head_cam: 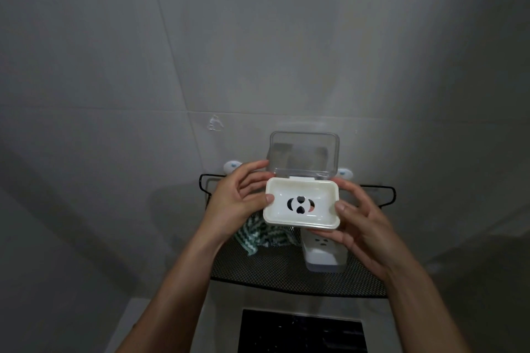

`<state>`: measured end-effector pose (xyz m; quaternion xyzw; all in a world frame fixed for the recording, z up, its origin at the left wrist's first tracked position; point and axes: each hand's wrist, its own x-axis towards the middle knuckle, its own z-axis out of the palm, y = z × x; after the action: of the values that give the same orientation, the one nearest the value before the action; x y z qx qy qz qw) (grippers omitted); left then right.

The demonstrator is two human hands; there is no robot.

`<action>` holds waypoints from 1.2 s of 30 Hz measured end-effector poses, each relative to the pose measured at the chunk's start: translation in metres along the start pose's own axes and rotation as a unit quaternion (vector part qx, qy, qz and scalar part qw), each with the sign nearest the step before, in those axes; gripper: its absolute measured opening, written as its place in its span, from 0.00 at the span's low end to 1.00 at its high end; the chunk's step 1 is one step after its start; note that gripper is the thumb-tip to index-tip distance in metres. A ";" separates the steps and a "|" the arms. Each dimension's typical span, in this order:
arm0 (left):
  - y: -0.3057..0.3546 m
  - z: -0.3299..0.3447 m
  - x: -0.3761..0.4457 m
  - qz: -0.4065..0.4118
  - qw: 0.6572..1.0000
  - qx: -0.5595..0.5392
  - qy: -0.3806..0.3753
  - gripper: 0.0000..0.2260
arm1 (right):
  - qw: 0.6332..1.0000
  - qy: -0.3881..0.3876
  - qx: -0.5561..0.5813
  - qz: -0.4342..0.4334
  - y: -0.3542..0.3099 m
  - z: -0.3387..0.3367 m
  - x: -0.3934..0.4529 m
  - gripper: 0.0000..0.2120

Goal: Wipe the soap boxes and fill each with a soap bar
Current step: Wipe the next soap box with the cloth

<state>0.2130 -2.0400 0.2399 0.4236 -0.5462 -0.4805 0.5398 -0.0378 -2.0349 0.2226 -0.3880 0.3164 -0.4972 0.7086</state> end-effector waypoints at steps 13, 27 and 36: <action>-0.076 -0.008 0.014 -0.049 0.735 0.635 -0.231 0.29 | 0.998 0.069 0.006 -0.003 0.000 -0.017 -0.008 0.15; -0.054 -0.010 0.002 -0.111 0.868 0.483 -0.030 0.11 | 0.996 0.091 0.005 -0.013 0.000 -0.018 -0.017 0.18; 0.033 0.022 -0.025 0.093 0.888 0.422 0.155 0.10 | 0.996 0.078 -0.032 -0.023 0.010 -0.004 -0.010 0.20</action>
<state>0.1942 -2.0079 0.2684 0.6280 -0.6437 -0.0805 0.4299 -0.0395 -2.0240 0.2127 -0.3781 0.3775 -0.5313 0.6575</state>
